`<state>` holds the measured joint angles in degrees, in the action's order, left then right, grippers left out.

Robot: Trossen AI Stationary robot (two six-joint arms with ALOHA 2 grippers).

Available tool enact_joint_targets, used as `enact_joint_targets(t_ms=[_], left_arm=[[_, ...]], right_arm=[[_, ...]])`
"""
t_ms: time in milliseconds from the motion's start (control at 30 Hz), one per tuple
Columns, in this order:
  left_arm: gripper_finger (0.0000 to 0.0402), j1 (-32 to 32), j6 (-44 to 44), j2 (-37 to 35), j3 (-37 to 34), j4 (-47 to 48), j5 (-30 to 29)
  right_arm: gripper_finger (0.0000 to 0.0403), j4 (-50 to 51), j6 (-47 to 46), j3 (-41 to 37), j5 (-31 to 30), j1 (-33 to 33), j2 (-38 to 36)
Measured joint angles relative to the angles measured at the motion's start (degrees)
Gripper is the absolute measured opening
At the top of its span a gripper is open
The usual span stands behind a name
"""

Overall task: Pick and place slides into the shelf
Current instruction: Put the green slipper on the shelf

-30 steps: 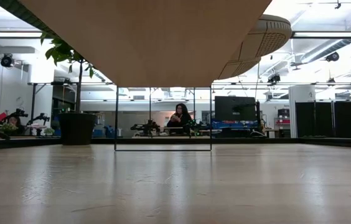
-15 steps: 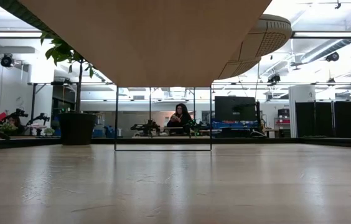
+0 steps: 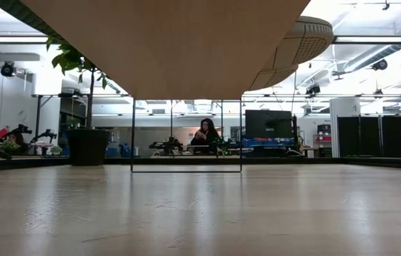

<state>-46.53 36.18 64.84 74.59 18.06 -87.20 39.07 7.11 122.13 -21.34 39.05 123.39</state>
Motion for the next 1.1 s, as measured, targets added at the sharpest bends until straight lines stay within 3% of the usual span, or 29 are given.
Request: enact_joint_targets(t_ms=[333,600,1100], left_arm=[[0.0262,-0.03,0.0,0.0,0.0,0.0,0.01],[0.0262,-0.02,0.02,0.0,0.0,-0.02,0.02],[0.0262,0.02,0.01,0.02,0.0,0.0,0.0]], right_arm=[[0.0008,-2.19,0.47,0.2,-2.67,0.06,-2.29],[0.0008,2.95,-2.0,-0.95,-3.15,-1.49,-2.29],[0.0008,0.63,-4.93,-4.52,2.33,-1.84,-2.38]])
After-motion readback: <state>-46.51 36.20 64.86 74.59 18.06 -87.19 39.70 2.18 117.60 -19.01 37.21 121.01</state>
